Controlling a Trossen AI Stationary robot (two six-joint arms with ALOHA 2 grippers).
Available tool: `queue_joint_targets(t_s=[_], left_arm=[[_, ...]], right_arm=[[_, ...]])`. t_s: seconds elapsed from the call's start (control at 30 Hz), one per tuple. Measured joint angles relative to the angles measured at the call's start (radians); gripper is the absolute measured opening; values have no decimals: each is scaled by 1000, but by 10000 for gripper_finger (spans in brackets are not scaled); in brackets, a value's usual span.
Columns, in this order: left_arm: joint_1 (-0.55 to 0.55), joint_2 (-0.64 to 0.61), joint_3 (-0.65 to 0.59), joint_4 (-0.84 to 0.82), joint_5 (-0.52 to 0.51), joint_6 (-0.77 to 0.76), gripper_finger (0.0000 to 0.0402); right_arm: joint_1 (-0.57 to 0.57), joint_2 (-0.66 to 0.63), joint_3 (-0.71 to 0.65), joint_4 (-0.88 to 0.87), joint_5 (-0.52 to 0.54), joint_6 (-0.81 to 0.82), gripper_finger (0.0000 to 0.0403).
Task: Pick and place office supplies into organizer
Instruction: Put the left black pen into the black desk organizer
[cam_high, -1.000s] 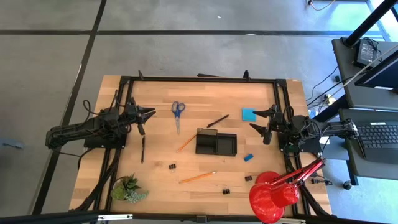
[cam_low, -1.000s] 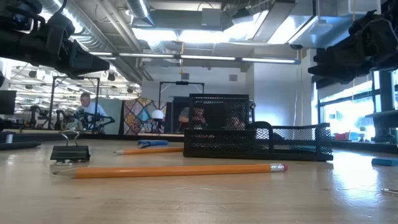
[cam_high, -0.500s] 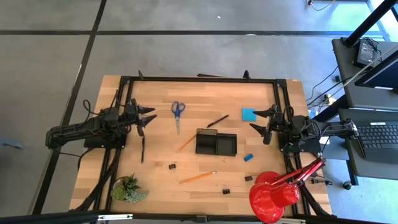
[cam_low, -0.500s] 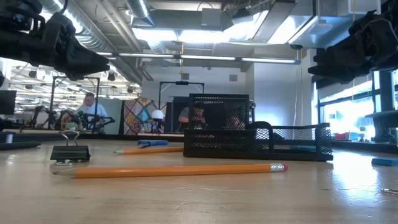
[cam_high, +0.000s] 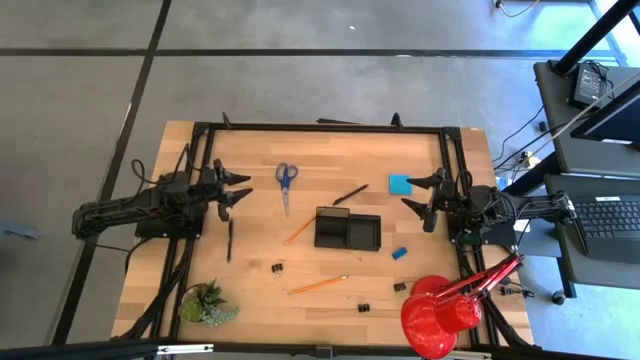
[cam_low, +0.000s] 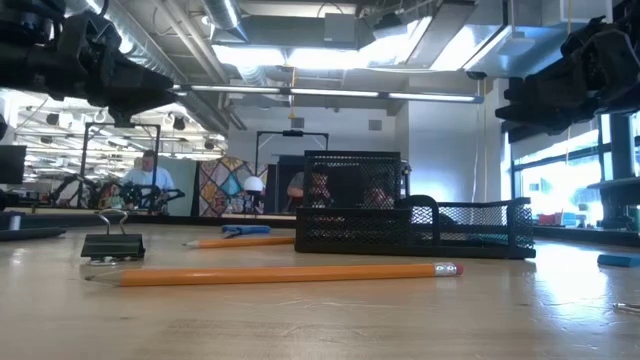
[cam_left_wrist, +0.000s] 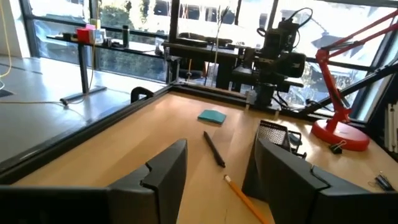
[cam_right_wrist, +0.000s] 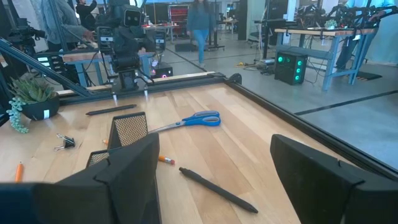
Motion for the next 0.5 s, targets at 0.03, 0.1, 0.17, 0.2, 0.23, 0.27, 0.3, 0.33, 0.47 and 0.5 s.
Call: queue_joint_targets(t_s=[0.03,0.1,0.17,0.2,0.23,0.27,0.3,0.33,0.47,0.5], left_arm=[[0,16,10,-2,-10,0,185],[0,62,30,-13,-41,0,185],[0,124,43,-16,-72,0,185],[0,158,51,-17,-86,-4,185],[0,195,62,-18,-98,-14,185],[0,233,73,-18,-110,-27,184],[0,271,89,-27,-119,-40,185],[0,309,110,-49,-127,-53,185],[0,460,224,-205,-197,-105,184],[0,500,258,-254,-218,-119,184]], right_arm=[[0,0,0,0,0,0,310],[0,0,0,0,0,0,310],[0,0,0,0,0,0,310],[0,0,0,0,0,0,310],[0,0,0,0,0,0,310],[0,0,0,0,0,0,310],[0,0,0,0,0,0,310],[0,0,0,0,0,0,310],[0,0,0,0,0,0,310],[0,0,0,0,0,0,310]])
